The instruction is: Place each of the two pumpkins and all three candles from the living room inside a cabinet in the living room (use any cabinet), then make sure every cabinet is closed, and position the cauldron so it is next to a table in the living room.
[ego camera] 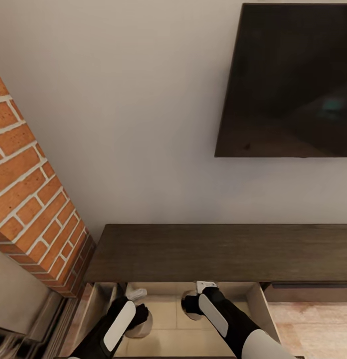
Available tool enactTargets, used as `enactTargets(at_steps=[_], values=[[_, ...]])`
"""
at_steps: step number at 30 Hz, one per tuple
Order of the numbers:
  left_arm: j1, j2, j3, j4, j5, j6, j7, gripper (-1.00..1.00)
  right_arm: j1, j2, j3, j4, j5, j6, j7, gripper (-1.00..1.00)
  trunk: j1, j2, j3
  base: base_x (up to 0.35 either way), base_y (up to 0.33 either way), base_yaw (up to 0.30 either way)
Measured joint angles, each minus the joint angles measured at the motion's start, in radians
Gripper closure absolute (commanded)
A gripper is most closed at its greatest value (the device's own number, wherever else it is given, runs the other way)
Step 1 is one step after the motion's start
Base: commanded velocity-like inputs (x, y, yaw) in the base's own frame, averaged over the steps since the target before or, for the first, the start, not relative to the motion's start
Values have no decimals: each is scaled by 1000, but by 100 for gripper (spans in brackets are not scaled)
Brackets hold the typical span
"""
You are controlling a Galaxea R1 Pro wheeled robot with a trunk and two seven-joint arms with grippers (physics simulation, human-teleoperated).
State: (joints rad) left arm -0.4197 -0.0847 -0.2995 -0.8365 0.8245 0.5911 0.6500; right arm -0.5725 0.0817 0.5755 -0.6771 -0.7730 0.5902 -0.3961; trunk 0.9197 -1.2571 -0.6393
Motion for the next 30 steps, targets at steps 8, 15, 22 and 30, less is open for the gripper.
enactTargets(at_steps=[8, 15, 22, 30], values=[[0, -1, -47, 52, 2, -82, -1, 100, 0, 11, 8, 49, 2, -68, 1, 100, 31, -56, -25, 0, 0, 0], [0, 0, -56, 67, 3, -115, -1, 100, 0, 10, 8, 51, -4, -78, 3, 100, 58, -105, -47, 0, 0, 0], [0, 0, -56, 68, 3, -119, -1, 100, 0, 12, 9, 51, -5, -78, 3, 100, 84, -154, -69, 0, 0, 0], [1, 0, -74, 68, 5, -158, -44, 100, 0, 28, 13, 71, -7, -78, 2, 100, 115, -210, -94, 0, 0, 0]])
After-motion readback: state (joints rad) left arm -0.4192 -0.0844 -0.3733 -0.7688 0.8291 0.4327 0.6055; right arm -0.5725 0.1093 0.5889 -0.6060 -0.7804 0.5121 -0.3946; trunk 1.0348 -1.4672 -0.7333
